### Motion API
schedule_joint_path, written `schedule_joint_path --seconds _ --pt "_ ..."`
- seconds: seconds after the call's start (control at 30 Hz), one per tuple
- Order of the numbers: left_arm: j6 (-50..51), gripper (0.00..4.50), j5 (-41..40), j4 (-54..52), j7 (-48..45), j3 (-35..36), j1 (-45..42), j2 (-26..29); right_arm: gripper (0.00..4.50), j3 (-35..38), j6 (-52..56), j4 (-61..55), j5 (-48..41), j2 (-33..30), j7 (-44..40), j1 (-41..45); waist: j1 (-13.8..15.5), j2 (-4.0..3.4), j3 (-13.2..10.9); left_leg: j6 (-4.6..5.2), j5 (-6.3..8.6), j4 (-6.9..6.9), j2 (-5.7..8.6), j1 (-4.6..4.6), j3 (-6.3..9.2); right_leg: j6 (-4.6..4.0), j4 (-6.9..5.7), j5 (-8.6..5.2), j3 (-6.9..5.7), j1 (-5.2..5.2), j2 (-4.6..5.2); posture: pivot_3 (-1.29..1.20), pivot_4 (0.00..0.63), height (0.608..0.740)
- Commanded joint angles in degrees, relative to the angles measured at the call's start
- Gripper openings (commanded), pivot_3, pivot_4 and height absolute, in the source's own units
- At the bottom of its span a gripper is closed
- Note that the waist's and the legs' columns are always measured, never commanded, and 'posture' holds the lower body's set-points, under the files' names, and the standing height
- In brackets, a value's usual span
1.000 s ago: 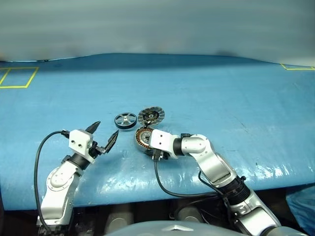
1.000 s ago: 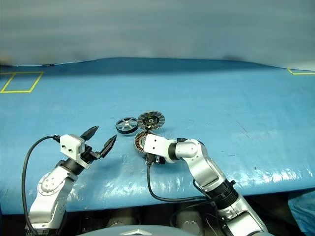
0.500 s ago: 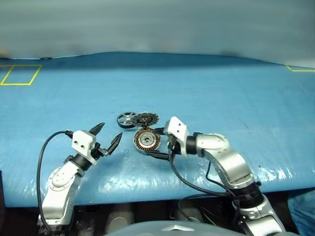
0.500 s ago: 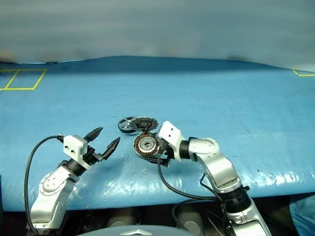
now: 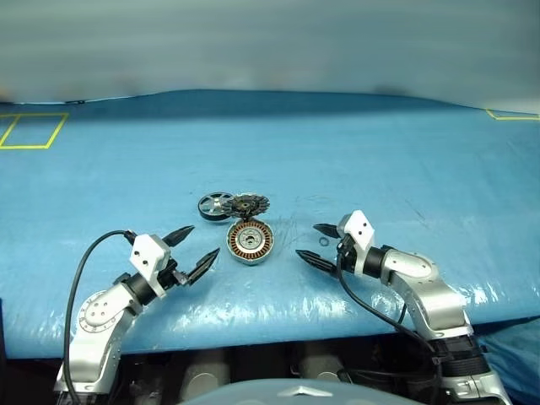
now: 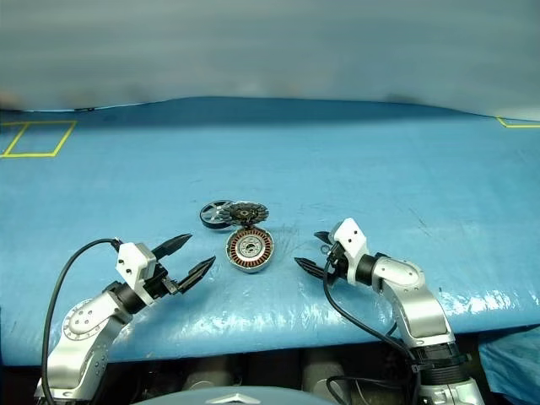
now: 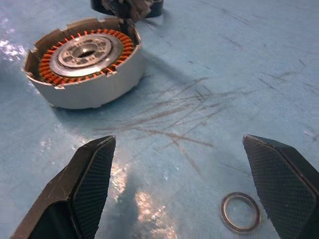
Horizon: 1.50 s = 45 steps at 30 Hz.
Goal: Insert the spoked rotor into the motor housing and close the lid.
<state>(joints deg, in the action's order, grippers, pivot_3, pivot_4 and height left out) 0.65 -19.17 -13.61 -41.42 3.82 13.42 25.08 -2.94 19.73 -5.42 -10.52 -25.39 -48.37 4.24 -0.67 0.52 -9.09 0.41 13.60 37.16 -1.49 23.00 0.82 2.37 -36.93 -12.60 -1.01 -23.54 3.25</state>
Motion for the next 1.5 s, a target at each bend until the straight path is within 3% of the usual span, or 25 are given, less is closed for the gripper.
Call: schedule_joint_path --seconds 0.03,0.47,0.57,0.83,1.17,1.5 --pt "-0.45 4.07 -0.58 -1.46 -0.42 -0.04 -0.37 0.13 4.3 -0.2 -2.35 1.09 1.2 -0.99 1.39 0.75 0.04 0.0 0.0 0.0 0.0 0.0 0.0 0.0 -0.03 0.01 0.01 0.01 0.04 0.0 0.0 0.0 0.15 0.74" --pt "-0.47 4.07 0.23 -0.84 0.18 -0.69 -0.92 -0.07 4.3 -0.3 -2.56 3.38 3.76 -5.67 3.46 -0.81 0.08 0.02 0.01 0.01 0.0 0.02 0.02 -0.04 -0.2 0.09 0.03 0.05 0.26 0.0 -0.01 0.0 0.15 0.74" --pt "-0.53 4.07 0.38 -0.77 0.38 -0.79 -1.12 -0.16 3.73 -1.1 -0.55 3.81 3.75 -6.35 3.32 -1.27 0.15 0.05 0.03 0.01 0.0 0.04 0.03 -0.04 -0.22 0.11 0.03 0.06 0.28 0.02 -0.01 0.0 0.15 0.74" --pt "-0.08 4.07 0.28 -1.01 0.59 -0.6 -0.8 -0.1 1.09 -2.74 1.42 3.88 4.5 -6.61 4.03 -1.39 0.14 0.23 0.16 0.01 0.0 0.12 0.01 -0.15 -0.22 0.12 0.02 0.07 0.29 0.13 -0.01 0.0 0.15 0.74" --pt "0.15 4.07 0.48 -0.93 0.39 -0.51 -0.5 0.38 1.09 -5.27 3.22 -4.75 -2.95 -1.79 0.15 1.06 -0.18 0.34 0.22 0.01 0.01 0.06 -0.07 -0.16 -0.27 0.12 0.0 0.08 0.37 0.05 -0.1 0.0 0.15 0.74" --pt "0.16 4.07 0.25 -0.71 0.12 -0.38 0.3 0.29 1.09 -14.09 3.39 -9.42 -2.31 3.28 -0.48 7.93 0.18 0.24 0.15 0.01 0.01 0.02 -0.07 -0.08 -0.28 0.1 0.02 0.09 0.39 -0.04 -0.12 0.0 0.15 0.74"
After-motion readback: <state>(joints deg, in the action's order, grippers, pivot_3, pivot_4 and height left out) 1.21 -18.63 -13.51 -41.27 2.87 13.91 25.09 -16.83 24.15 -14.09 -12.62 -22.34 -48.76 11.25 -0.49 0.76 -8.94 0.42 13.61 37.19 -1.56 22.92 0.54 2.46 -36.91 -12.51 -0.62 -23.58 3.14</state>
